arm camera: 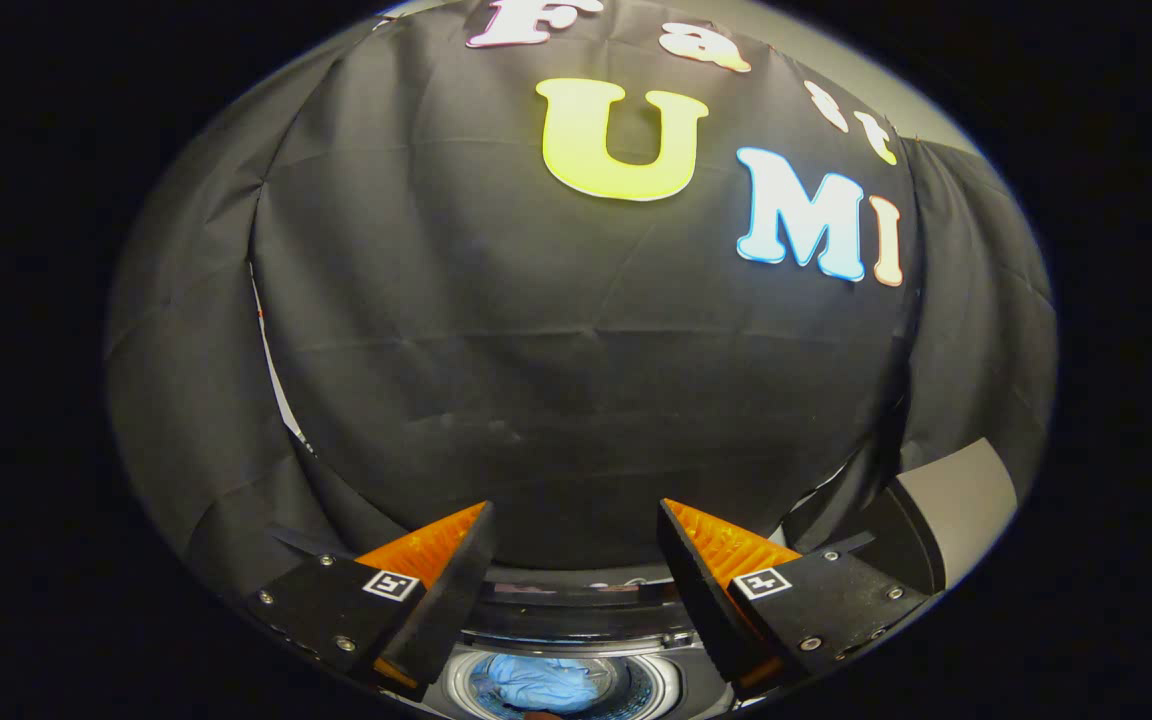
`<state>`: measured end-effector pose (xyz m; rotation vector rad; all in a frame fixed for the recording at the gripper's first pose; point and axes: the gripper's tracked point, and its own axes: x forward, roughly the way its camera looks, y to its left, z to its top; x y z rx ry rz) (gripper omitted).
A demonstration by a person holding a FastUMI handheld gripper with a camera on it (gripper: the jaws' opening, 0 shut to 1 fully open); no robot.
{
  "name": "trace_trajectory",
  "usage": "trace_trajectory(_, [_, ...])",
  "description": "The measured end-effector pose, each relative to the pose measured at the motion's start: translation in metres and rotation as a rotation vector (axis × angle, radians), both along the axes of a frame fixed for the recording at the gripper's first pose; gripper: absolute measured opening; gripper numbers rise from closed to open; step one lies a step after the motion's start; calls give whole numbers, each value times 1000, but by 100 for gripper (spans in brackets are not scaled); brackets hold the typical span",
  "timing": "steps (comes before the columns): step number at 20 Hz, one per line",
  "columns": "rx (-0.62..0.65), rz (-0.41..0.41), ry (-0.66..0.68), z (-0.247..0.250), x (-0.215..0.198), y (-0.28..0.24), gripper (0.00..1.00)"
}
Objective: Put the clothes into the washing machine and then close the washing machine lid.
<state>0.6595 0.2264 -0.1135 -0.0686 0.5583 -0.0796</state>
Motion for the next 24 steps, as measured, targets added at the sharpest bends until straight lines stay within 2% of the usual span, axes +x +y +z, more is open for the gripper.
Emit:
trace_trajectory(4, [67,-23,19,-10,7,-5,98])
trace_trajectory(10, [76,-4,41,-14,3,-1,97])
trace_trajectory(24, [70,15,-38,-5,-38,2,98])
